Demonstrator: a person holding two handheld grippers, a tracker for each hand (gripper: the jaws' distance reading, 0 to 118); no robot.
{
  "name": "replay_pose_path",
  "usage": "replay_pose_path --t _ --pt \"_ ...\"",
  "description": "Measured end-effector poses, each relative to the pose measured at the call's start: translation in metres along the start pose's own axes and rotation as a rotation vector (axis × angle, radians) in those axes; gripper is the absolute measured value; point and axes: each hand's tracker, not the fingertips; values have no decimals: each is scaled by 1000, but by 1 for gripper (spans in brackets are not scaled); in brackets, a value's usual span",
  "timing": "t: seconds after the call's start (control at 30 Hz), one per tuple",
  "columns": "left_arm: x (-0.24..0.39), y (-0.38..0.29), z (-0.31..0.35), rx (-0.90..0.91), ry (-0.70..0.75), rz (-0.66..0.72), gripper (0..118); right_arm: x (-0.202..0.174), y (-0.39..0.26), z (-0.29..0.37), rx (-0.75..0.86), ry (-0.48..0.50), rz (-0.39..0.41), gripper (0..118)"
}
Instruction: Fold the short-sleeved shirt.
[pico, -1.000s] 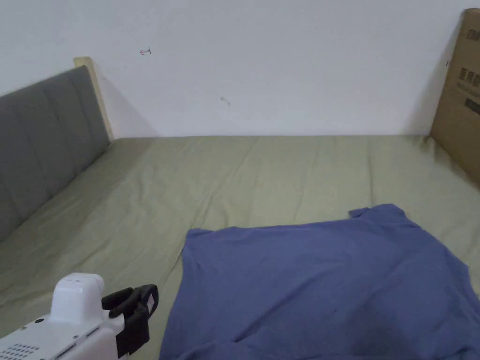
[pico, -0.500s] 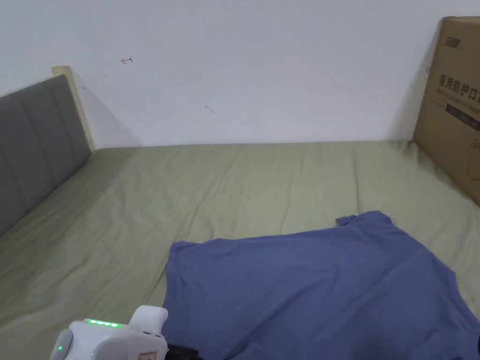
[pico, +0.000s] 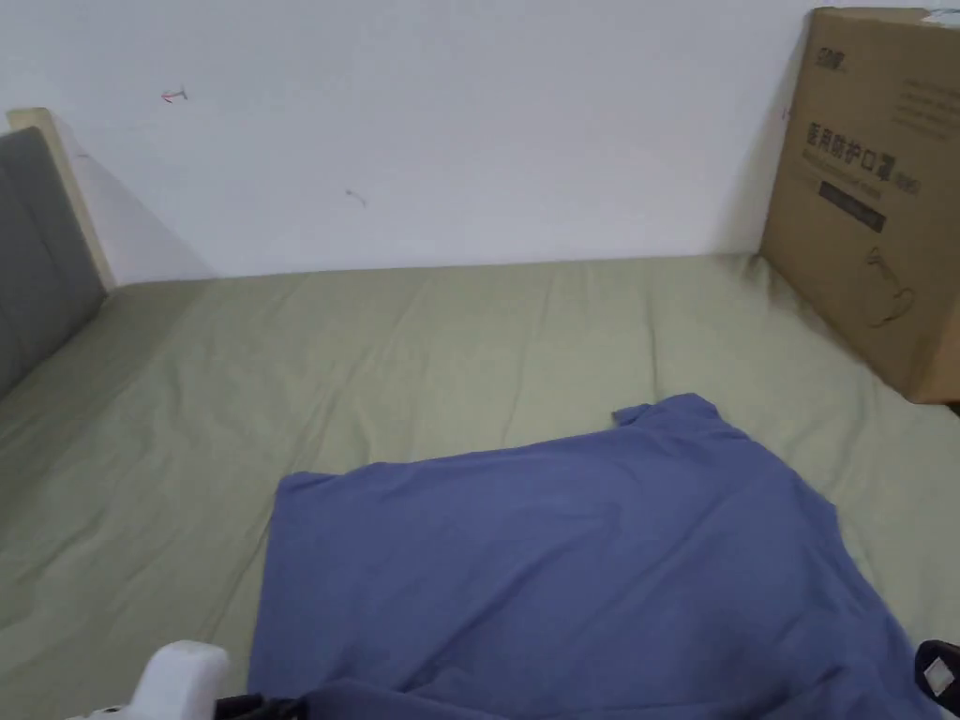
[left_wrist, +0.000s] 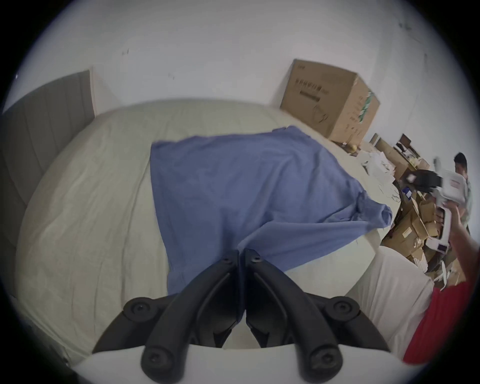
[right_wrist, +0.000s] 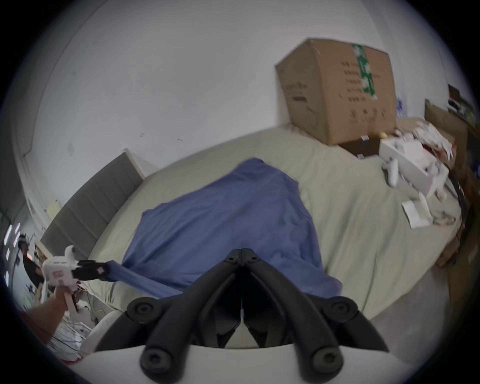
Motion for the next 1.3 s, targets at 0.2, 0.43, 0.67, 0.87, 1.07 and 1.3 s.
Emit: replay_pose_path --t 0.2,0.43,0.67,0.87,1.07,1.3 --pt "4 -8 8 -1 -1 -19 4 62 -15 -42 -302 -92 41 102" --pt "18 -7 8 -33 43 -54 4 77 -45 -84 -517 -191 95 118" --pt "19 -14 6 -81 33 -39 4 55 -44 -89 -489 -178 262 20" --pt "21 -19 11 -88 49 -61 4 51 -26 -55 -409 -76 157 7" --pt "12 9 14 -46 57 -1 4 37 23 -39 -254 -30 90 7" --pt "-26 71 -58 -155 96 -9 4 11 103 -131 -318 -68 74 7"
